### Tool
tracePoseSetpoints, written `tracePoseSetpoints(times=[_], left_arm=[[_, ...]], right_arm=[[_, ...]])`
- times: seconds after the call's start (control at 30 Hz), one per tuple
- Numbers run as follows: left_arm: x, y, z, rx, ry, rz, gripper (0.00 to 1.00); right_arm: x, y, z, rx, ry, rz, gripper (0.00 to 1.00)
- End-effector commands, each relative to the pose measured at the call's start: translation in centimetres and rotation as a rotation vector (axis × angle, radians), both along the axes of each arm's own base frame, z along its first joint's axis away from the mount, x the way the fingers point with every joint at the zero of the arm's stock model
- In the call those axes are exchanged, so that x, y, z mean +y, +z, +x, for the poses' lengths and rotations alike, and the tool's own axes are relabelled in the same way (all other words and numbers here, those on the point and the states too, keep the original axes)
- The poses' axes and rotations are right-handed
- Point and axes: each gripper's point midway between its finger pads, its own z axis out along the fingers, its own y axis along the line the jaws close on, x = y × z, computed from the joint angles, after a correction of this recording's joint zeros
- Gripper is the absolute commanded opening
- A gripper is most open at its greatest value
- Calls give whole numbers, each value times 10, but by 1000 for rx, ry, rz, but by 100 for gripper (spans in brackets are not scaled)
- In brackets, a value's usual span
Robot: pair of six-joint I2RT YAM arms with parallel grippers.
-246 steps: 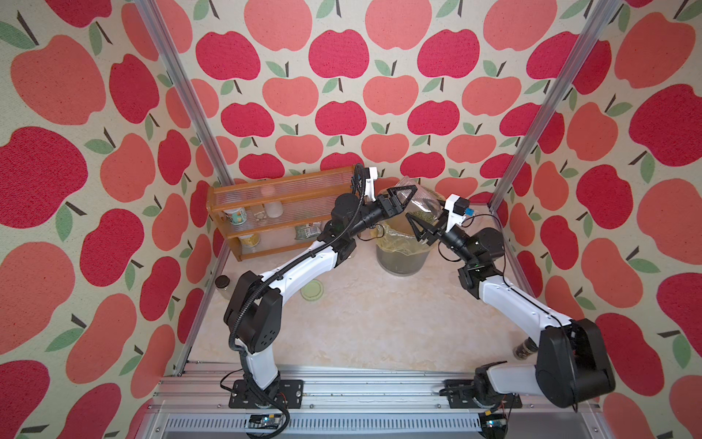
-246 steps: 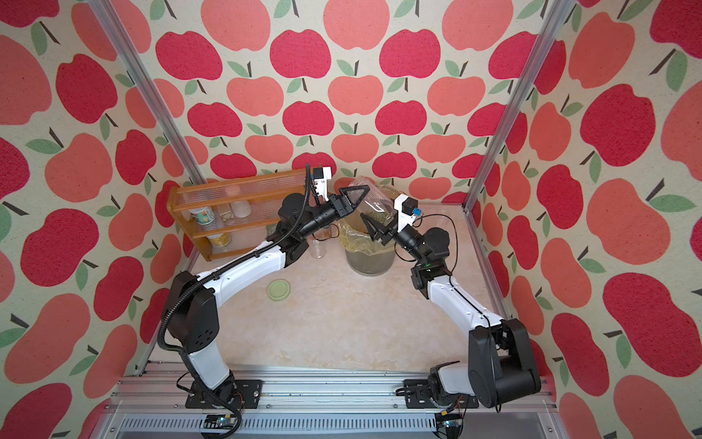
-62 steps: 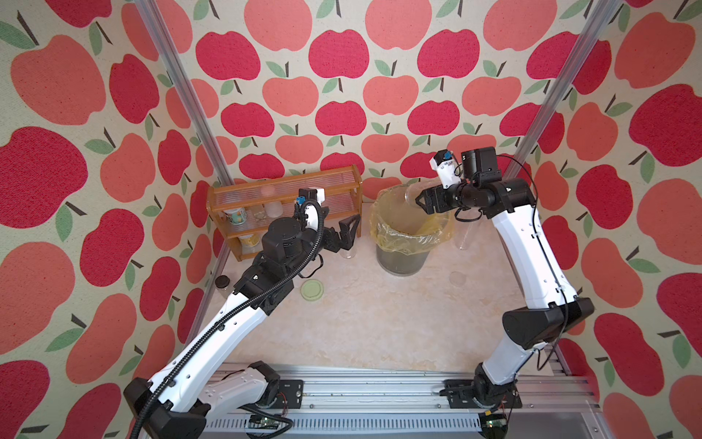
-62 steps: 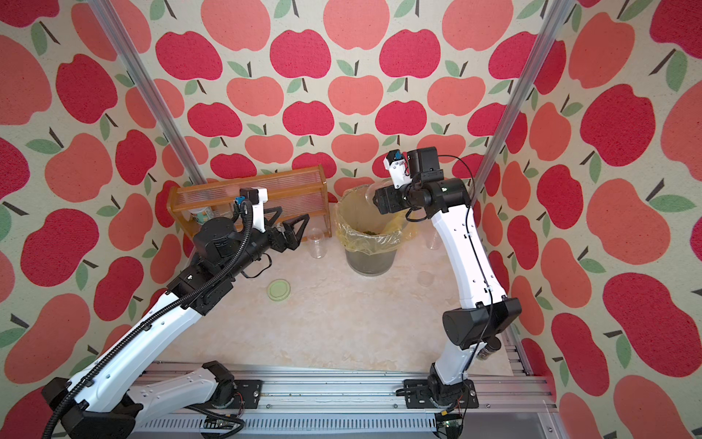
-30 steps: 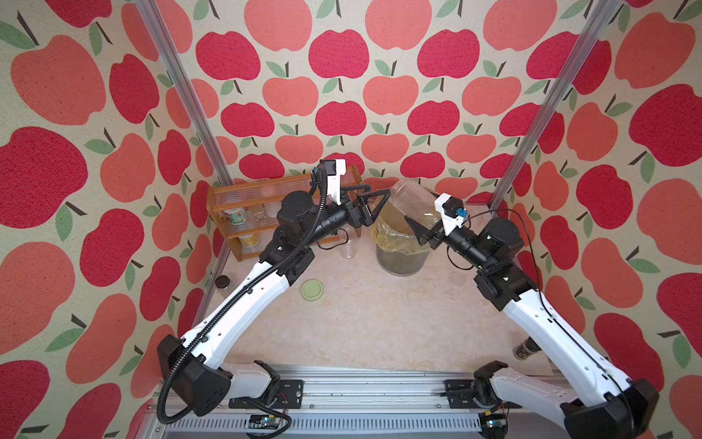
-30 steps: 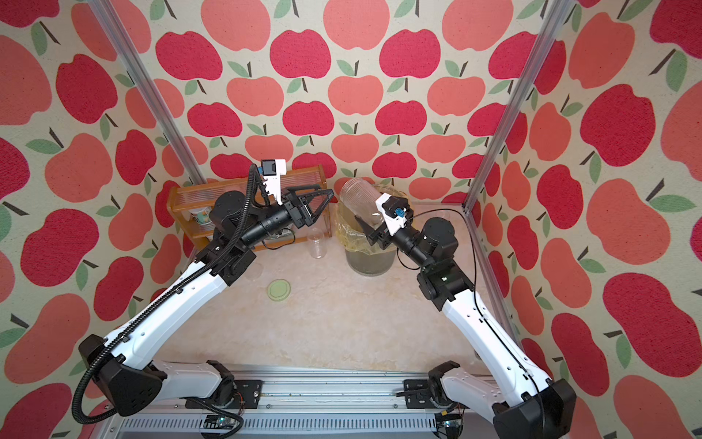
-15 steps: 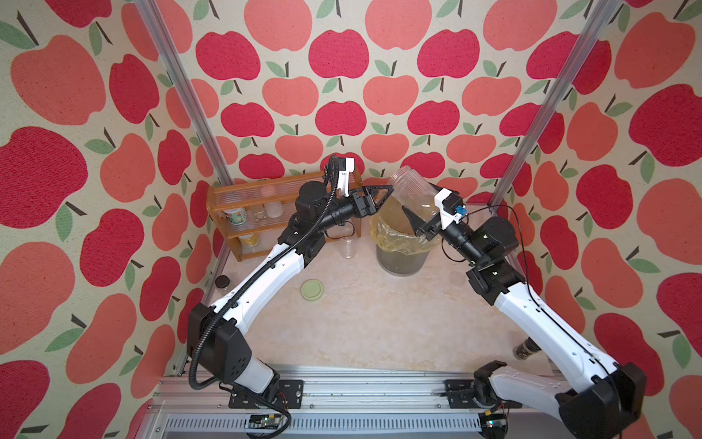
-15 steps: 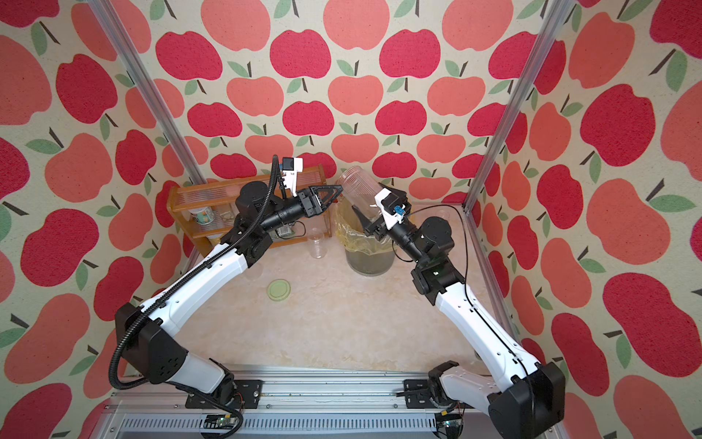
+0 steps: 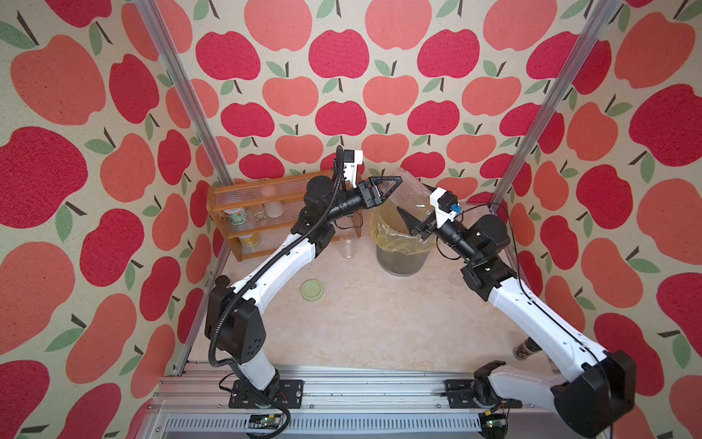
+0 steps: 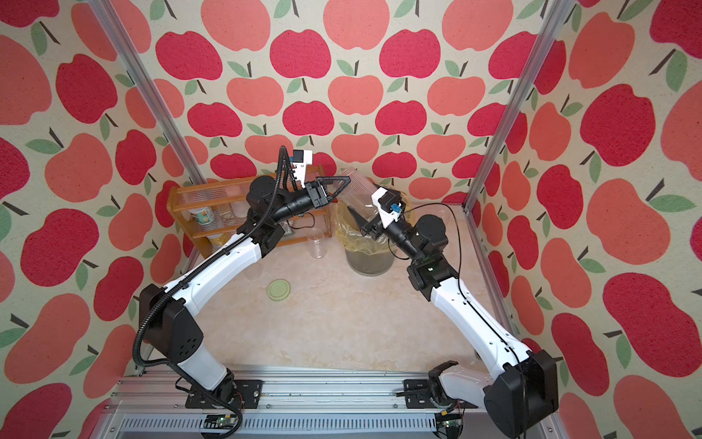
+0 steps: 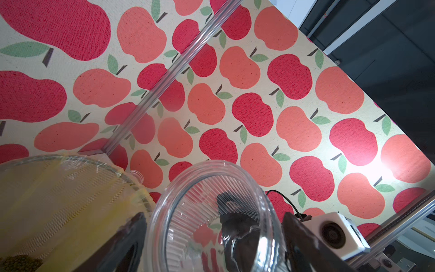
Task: Empty moldy mung beans from jars
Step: Place the jar at the center of the board.
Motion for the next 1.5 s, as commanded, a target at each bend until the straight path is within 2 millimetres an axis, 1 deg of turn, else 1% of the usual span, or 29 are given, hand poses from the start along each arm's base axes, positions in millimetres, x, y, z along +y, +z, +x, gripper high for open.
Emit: tracePoseSetpoints(times=[0.0,0.23,0.4,0.67,0.83,1.0,1.13,1.27,1.43,1.47], left_arm=[[-9,16,-12,-35,-67,-31,93],[-20,17,-13,-24,-72,-30,93],[-23,19,-14,-24,-75,-39,93],[-23,30,-24,-64,-89,-54,96],[-23,29,-23,-66,-85,-59,95],[-13,26,-14,-37,-54,-90,90],[-6,22,-8,-23,-36,-82,84],[-5,23,-12,-60,-34,-44,80],[-6,25,-20,-119,-34,26,78],[-5,23,-20,-126,-25,47,78]], right_arm=[[2,32,-16,-102,62,83,39],[8,34,-9,-110,80,123,39],[13,35,-6,-122,99,144,39],[22,34,-1,-116,136,159,39],[25,32,1,-117,153,171,39],[27,25,7,-98,144,174,39],[26,19,10,-90,130,167,39],[26,17,12,-84,133,169,40],[27,11,17,-71,126,158,45],[25,11,19,-64,123,158,48]])
